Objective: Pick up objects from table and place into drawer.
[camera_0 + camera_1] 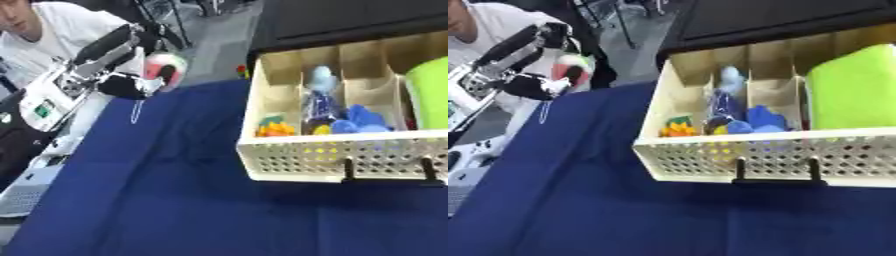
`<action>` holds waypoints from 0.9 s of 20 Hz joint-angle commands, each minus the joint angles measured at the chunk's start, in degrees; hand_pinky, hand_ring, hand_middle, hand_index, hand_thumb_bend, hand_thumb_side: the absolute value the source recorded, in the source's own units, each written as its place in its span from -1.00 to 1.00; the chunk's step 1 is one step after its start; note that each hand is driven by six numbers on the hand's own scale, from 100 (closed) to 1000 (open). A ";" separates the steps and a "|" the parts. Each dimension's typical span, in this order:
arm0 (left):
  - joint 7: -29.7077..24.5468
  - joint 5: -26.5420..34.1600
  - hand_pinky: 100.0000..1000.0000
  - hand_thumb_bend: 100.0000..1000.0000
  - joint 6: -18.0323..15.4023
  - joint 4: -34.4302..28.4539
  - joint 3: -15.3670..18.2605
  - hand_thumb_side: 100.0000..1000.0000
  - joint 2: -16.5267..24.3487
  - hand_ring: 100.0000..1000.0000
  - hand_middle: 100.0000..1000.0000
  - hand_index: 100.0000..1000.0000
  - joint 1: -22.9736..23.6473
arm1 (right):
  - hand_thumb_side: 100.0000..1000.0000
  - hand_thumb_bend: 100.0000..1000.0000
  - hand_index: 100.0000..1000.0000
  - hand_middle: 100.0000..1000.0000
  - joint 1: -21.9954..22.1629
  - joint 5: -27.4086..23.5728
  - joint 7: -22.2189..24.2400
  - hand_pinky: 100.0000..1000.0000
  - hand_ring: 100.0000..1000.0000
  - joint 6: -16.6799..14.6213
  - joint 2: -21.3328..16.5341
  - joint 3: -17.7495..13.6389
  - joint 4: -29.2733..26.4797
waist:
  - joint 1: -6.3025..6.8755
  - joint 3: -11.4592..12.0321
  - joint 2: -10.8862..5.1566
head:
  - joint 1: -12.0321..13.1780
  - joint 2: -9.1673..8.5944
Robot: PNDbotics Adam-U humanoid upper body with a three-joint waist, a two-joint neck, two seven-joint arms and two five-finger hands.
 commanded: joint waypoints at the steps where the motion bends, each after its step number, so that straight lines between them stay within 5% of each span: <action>1: -0.64 4.71 0.15 -1.00 0.73 -1.89 0.05 -0.16 3.17 0.58 0.30 -0.46 -1.28 | 0.72 -1.00 0.26 0.08 -0.75 0.25 -3.36 -0.07 0.31 -2.67 -0.86 0.37 -0.53 | -0.72 -0.17 -1.57 | 0.52 0.33; 2: -0.83 6.19 0.12 -1.00 1.08 -2.29 -0.10 -0.12 3.06 0.57 0.28 -0.46 -1.59 | 0.57 -1.00 0.26 0.08 -0.85 0.18 -3.36 -0.07 0.31 -2.53 -0.76 0.59 -0.53 | -0.72 -0.28 -1.90 | 0.70 0.42; 18: 1.24 28.02 -0.02 -1.00 8.49 -6.85 -3.28 0.16 -2.05 0.52 0.15 -0.46 -9.01 | 0.48 -1.00 0.26 0.08 -2.15 -0.51 -3.36 -0.06 0.31 0.92 2.03 4.88 -0.53 | -0.72 -0.65 -6.39 | 1.21 1.62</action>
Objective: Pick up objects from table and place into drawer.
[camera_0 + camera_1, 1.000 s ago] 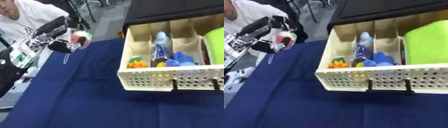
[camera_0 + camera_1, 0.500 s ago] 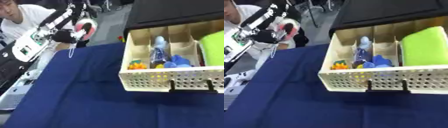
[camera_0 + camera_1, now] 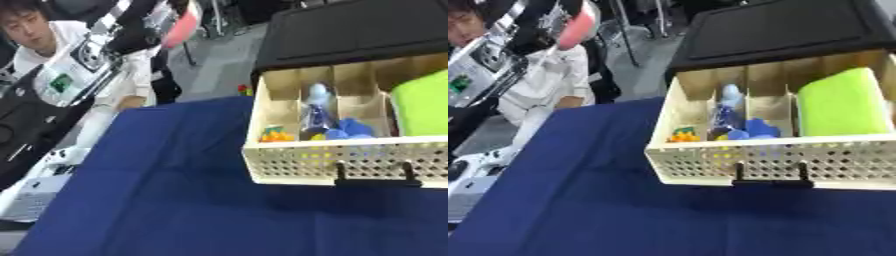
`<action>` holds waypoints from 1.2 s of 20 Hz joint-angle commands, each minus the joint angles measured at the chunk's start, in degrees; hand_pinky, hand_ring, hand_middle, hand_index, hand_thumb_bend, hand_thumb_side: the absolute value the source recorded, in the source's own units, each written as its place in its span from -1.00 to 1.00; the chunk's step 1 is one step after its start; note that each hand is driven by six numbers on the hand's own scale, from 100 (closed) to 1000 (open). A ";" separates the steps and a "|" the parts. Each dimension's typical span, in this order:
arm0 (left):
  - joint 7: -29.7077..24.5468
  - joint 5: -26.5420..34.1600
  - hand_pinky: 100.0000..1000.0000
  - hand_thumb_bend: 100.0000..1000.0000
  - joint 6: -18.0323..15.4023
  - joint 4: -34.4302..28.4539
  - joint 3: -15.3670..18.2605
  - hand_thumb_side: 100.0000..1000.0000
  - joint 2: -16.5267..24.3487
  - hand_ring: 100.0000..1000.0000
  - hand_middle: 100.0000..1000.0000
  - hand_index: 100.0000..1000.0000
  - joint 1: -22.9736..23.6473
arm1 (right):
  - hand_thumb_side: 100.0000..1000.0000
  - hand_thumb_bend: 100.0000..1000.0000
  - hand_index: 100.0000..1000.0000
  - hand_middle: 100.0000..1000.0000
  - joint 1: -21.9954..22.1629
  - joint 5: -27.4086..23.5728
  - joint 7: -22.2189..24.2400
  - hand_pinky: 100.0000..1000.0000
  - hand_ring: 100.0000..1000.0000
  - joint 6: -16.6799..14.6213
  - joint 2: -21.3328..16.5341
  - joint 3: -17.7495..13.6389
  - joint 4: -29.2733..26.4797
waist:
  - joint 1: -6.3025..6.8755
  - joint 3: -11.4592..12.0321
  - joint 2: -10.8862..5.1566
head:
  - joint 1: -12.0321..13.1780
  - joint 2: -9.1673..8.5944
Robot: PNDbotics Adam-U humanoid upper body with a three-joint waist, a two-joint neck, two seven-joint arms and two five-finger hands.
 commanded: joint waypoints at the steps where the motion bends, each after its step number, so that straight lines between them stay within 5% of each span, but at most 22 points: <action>1: 0.22 4.28 -0.03 -1.00 1.24 -0.51 0.14 0.17 0.12 0.52 0.15 -0.46 -1.84 | 0.48 -1.00 0.26 0.08 -1.14 -0.37 -1.51 -0.06 0.31 -0.73 -0.35 0.57 -0.53 | -0.72 -0.23 -1.30 | 0.53 0.34; 14: 0.41 26.36 -0.08 -1.00 2.41 1.02 0.51 0.49 -4.88 0.48 0.07 -0.45 -5.54 | 0.44 -1.00 0.25 0.07 -3.42 -1.07 -1.51 -0.06 0.32 -0.24 1.57 1.29 -0.53 | -0.72 -2.42 0.62 | 1.07 -1.49; 24: -2.41 29.32 -0.10 -1.00 2.01 5.64 0.01 0.54 -6.05 0.47 0.05 -0.45 -6.79 | 0.41 -1.00 0.25 0.07 -4.46 -1.66 -1.51 -0.06 0.32 -0.44 2.68 1.46 -0.53 | -0.72 -2.78 3.33 | 1.23 -3.23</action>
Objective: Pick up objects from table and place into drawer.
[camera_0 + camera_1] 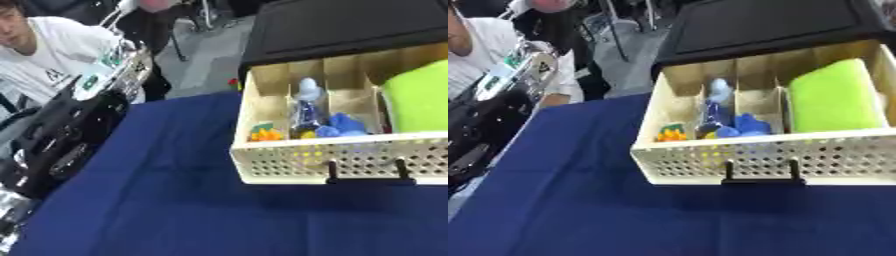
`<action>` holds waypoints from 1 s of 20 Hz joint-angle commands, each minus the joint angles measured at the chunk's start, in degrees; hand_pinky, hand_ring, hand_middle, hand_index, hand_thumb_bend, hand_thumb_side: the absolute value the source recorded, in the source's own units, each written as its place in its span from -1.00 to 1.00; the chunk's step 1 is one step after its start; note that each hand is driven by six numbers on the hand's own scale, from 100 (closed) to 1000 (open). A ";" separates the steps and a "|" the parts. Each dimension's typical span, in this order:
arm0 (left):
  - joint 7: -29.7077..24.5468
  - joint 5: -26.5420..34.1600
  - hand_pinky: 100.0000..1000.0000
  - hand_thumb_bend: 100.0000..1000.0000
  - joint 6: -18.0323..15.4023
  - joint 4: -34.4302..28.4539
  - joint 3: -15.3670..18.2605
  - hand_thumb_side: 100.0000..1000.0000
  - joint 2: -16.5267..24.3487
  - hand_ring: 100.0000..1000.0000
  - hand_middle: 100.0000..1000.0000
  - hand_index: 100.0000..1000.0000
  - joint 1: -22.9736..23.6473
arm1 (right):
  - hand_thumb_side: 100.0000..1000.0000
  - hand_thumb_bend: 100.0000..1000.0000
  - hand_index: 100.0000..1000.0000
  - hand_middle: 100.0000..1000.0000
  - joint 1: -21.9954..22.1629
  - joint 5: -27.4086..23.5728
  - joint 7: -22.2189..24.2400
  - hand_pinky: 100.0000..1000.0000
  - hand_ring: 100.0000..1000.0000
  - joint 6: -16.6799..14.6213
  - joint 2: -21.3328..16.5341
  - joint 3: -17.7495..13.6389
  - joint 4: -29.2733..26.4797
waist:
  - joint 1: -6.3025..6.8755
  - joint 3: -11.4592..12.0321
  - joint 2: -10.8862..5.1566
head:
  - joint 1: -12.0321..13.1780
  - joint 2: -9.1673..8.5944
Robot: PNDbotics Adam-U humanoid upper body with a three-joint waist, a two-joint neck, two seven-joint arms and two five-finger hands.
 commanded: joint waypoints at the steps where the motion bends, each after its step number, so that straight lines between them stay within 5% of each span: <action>1: -0.85 -1.29 -0.10 -1.00 -0.74 1.29 0.42 0.55 0.80 0.47 0.05 -0.45 -0.99 | 0.40 -1.00 0.25 0.07 -1.11 -0.52 -0.98 -0.06 0.32 -1.06 -0.64 0.04 -0.53 | -0.72 -0.11 -0.36 | 0.46 -2.17; 14: 2.54 -12.31 -0.14 -1.00 -7.17 8.87 0.13 0.48 -1.61 0.45 0.04 -0.48 -3.31 | 0.38 -1.00 0.24 0.07 -2.25 -0.83 -0.98 -0.06 0.31 -1.43 0.32 0.41 -0.53 | -0.72 -1.04 2.05 | 2.37 -9.56; 20: 3.49 -17.90 -0.13 -1.00 -9.88 10.55 -1.06 0.47 -2.34 0.46 0.04 -0.48 -3.74 | 0.38 -1.00 0.24 0.07 -2.46 -0.83 -0.98 -0.06 0.31 -1.68 0.50 0.64 -0.53 | -0.72 -1.48 2.66 | 2.33 -10.36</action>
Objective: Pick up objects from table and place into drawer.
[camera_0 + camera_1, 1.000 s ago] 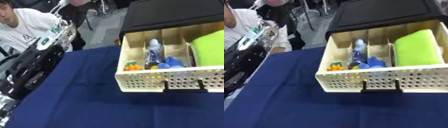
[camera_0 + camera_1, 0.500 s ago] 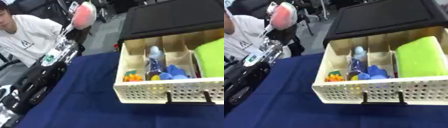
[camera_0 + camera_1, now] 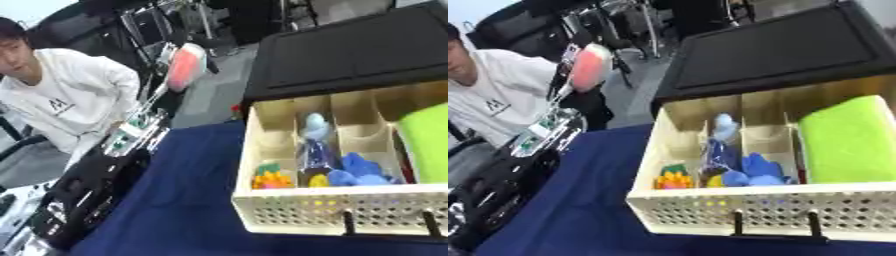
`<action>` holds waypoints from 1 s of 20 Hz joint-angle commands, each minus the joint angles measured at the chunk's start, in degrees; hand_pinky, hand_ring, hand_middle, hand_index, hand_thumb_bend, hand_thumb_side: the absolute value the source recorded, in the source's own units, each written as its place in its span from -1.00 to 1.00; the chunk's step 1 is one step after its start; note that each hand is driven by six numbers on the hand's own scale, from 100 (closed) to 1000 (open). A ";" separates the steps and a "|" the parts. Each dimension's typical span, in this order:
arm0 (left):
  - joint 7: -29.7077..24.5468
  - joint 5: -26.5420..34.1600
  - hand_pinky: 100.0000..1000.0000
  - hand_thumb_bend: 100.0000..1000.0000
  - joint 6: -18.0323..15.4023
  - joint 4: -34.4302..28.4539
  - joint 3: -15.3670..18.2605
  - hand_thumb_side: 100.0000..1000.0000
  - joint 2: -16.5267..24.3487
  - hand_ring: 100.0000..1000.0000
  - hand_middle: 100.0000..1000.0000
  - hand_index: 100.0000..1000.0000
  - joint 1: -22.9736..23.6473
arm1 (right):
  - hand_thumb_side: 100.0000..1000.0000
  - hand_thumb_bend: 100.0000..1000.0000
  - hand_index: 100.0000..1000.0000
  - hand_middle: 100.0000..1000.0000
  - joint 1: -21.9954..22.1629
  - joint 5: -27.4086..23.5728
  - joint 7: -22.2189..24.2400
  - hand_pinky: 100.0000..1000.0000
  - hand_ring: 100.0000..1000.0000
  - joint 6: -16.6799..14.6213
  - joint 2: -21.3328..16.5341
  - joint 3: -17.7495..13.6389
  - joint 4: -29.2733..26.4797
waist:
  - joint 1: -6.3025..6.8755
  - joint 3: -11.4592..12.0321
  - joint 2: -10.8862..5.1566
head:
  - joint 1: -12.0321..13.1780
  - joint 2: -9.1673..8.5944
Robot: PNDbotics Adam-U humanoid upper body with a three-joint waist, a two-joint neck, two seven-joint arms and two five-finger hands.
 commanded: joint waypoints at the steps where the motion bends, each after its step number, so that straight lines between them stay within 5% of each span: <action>1: -0.05 -2.64 -0.13 -1.00 -1.34 -0.15 -0.21 0.46 1.25 0.45 0.04 -0.48 -0.78 | 0.38 -1.00 0.24 0.07 -0.72 -0.48 -1.15 -0.06 0.31 -1.47 -0.92 0.02 -0.53 | -0.72 0.15 -0.95 | 0.10 -0.66; 20: 3.24 -11.77 -0.09 -1.00 -8.72 -4.86 -1.66 0.32 2.38 0.45 0.06 -0.45 1.04 | 0.33 -1.00 0.24 0.06 -0.87 -0.39 -1.15 -0.07 0.31 -0.23 -0.19 1.11 -0.53 | -0.72 0.29 -3.54 | 0.34 -0.07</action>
